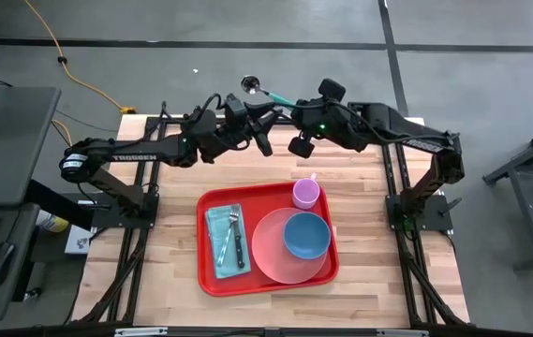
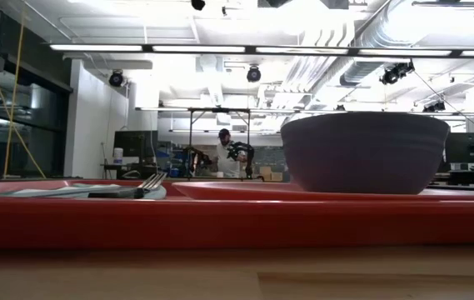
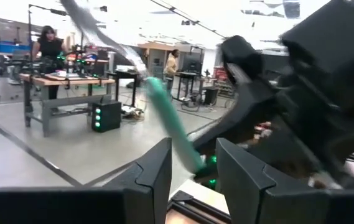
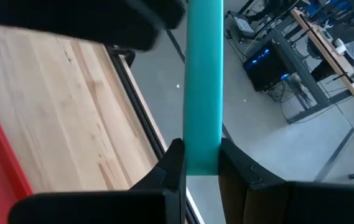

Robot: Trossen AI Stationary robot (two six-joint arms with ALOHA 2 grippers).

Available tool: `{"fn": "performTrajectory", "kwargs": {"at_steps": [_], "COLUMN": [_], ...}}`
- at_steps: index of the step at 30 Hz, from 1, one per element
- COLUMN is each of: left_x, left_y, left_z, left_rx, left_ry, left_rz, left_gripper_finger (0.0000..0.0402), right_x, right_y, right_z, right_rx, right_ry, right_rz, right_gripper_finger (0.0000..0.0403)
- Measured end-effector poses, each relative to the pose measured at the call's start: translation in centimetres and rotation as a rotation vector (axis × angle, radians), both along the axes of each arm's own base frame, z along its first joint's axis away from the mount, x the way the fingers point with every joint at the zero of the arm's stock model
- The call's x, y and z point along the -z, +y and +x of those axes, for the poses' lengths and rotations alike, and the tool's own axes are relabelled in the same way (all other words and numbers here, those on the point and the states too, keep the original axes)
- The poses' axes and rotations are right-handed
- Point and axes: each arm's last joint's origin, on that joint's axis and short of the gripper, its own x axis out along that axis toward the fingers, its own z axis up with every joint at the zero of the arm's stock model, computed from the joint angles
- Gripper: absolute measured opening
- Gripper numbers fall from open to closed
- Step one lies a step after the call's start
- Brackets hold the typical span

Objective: Set up tray
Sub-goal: Put the blue spoon on the blue napkin to the left of the blue fork

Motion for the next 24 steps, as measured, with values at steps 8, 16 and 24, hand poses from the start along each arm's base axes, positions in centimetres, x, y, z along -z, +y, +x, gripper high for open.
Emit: {"fn": "performTrajectory", "kwargs": {"at_steps": [8, 16, 24], "left_x": [-0.1, -0.1, -0.6], "left_y": [0.0, 0.0, -0.1], "left_z": [0.0, 0.0, -0.1], "left_rx": [0.006, 0.010, 0.019], "left_ry": [-0.010, -0.014, -0.044], "left_rz": [0.003, 0.004, 0.036], "left_gripper_finger": [0.0156, 0.0156, 0.0147], "right_x": [0.1, 0.0, -0.1], "right_y": [0.1, 1.1, 1.1], "right_z": [0.0, 0.2, 0.3], "right_rx": [-0.016, -0.053, -0.066], "right_ry": [0.004, -0.006, -0.022], "right_rz": [0.010, 0.016, 0.020], "right_gripper_finger": [0.0040, 0.0040, 0.0040]}}
